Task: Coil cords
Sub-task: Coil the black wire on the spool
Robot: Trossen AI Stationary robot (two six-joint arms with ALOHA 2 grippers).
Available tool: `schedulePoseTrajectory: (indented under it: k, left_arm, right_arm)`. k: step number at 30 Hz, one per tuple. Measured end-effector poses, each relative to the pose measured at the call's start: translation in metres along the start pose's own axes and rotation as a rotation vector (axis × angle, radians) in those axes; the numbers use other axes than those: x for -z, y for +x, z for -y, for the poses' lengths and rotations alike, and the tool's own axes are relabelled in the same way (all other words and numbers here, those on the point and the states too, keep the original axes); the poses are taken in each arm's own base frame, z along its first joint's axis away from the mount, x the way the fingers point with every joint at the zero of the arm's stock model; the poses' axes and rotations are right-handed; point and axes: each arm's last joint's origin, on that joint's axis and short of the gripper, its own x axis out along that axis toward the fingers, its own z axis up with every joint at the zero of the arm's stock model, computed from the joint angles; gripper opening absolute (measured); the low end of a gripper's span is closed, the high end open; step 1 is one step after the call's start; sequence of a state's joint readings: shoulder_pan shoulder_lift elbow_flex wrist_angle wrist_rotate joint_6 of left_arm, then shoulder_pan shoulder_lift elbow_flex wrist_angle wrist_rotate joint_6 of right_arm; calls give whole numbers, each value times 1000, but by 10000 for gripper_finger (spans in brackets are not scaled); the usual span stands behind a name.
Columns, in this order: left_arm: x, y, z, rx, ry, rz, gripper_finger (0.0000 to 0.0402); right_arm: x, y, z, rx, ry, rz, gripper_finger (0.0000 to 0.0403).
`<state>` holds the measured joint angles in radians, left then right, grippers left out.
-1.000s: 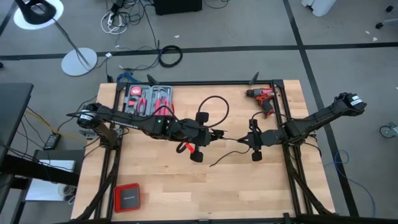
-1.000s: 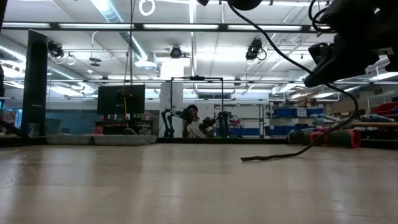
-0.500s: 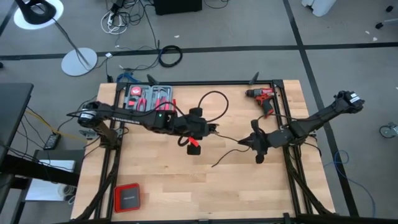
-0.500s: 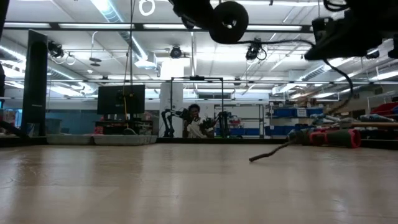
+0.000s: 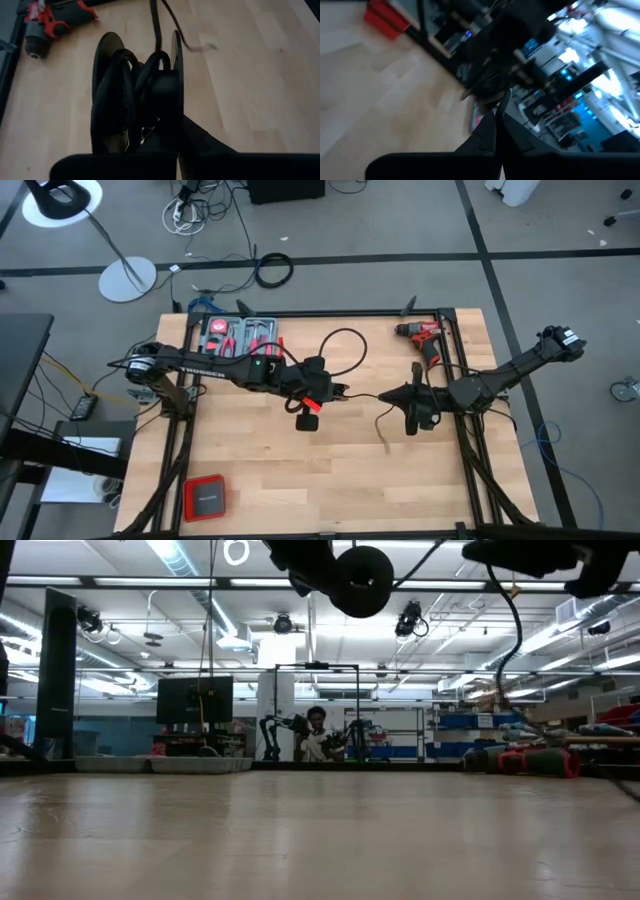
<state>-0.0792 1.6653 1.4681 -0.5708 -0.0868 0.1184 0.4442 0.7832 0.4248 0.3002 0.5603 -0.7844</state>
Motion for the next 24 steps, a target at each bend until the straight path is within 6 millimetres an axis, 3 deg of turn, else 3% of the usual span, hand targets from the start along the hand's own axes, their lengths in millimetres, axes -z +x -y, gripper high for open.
schedulePoseTrajectory:
  k: [7, 16, 24]
  left_arm:
    - [2, 0, 1, 21, 7, -21, 0]
    - [4, 0, 1, 17, 34, -37, 0]
    - [-1, 0, 1, 32, 50, 11, 0]
  right_arm:
    - [-10, -2, 7, 24, 14, 125, 3]
    - [-21, -22, 7, -27, 70, 230, 3]
    - [-22, -24, 6, -33, 79, 239, 3]
